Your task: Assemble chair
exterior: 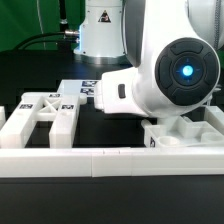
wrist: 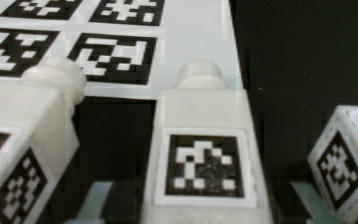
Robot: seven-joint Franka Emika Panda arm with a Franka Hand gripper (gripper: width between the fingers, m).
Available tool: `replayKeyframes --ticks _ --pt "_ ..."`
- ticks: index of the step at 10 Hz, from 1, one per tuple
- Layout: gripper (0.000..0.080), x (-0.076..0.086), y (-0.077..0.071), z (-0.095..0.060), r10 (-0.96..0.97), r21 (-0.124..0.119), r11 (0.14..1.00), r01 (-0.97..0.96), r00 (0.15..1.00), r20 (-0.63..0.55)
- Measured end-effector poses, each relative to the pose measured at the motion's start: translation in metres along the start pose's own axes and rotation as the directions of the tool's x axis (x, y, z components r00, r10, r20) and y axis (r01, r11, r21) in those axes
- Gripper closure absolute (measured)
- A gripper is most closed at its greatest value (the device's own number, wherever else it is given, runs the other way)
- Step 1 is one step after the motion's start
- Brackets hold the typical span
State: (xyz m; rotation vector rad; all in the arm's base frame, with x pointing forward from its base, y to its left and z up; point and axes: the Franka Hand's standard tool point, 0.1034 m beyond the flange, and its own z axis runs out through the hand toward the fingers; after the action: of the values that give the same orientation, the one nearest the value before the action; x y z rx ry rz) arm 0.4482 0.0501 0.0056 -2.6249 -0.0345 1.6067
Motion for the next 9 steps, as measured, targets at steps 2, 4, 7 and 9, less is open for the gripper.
replayKeyframes --ticks 2,4,7,9 --pt "0.0512 -0.003 0.000 -0.010 -0.011 0.000 1.000 0.011 1.000 -0.008" --pt "0.0512 -0.018 0.002 -0.031 -0.041 0.007 0.999 0.041 0.999 0.003" --pt "0.0512 -0.027 0.005 -0.054 -0.049 0.013 0.999 0.049 0.999 -0.008" --pt "0.0512 -0.024 0.004 -0.056 -0.049 0.012 0.999 0.049 0.998 -0.030"
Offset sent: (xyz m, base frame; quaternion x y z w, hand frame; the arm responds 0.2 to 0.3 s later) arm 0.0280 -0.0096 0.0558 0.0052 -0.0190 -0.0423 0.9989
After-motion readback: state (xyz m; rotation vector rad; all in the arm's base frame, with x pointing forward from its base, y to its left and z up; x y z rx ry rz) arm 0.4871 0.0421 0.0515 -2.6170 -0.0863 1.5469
